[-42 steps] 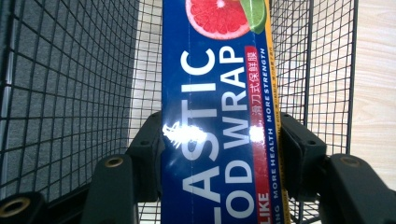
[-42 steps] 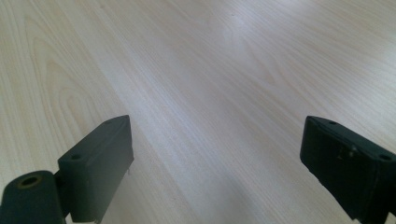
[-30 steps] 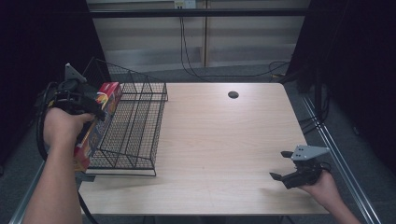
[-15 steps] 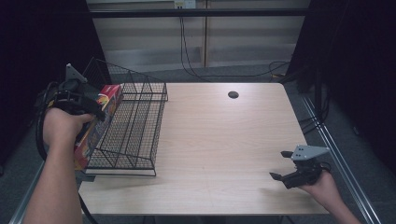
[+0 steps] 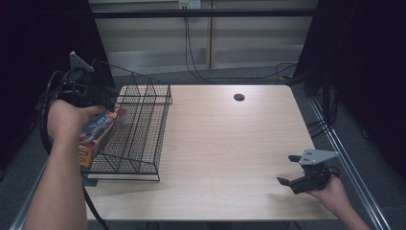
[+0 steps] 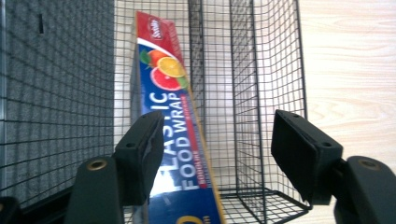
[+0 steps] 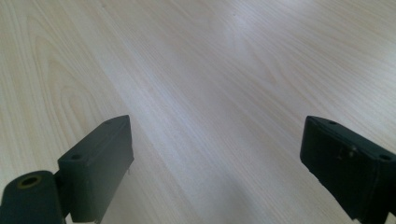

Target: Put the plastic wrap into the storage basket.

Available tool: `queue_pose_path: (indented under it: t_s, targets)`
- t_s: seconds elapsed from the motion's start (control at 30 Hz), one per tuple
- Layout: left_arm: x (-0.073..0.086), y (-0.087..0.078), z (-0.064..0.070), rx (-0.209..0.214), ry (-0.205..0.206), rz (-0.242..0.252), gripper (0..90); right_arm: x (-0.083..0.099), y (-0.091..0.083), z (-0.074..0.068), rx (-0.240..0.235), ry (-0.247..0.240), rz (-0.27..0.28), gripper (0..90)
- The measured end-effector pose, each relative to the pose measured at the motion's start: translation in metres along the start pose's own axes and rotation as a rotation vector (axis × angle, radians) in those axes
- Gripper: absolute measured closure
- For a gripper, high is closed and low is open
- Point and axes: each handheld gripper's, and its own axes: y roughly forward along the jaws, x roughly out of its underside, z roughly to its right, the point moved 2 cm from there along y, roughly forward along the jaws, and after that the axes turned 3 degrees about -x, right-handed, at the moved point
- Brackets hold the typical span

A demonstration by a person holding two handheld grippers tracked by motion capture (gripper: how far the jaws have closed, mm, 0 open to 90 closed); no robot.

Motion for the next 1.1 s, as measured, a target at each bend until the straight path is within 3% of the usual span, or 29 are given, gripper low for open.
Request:
queue_pose_path:
  t_s: [0.07,0.2,0.23,0.57,0.7,0.73,1.1]
  targets:
    - [-0.001,0.002,0.008,0.03,0.003,0.01,31.0,0.001,-0.002,-0.001,0.0,-0.002,0.001,9.3]
    - [-0.002,0.002,0.015,0.051,0.013,0.03,28.4,0.001,-0.005,0.0,0.001,0.005,0.01,9.3]
    - [-0.002,0.002,0.02,0.075,0.022,0.038,27.3,0.001,-0.005,0.0,0.002,0.007,0.01,9.3]
    - [-0.002,0.003,0.045,0.121,0.07,0.101,23.5,0.001,-0.004,0.0,0.002,0.004,0.009,9.3]
    - [-0.002,0.006,0.052,0.136,0.084,0.1,22.3,0.001,-0.005,0.0,-0.001,0.009,0.011,9.4]
    - [-0.002,0.009,0.057,0.156,0.085,0.099,21.7,0.001,-0.005,0.0,0.002,0.006,0.012,9.3]
    - [-0.001,0.024,0.083,0.188,0.134,0.101,18.8,0.001,-0.006,0.0,0.003,0.004,0.013,9.3]
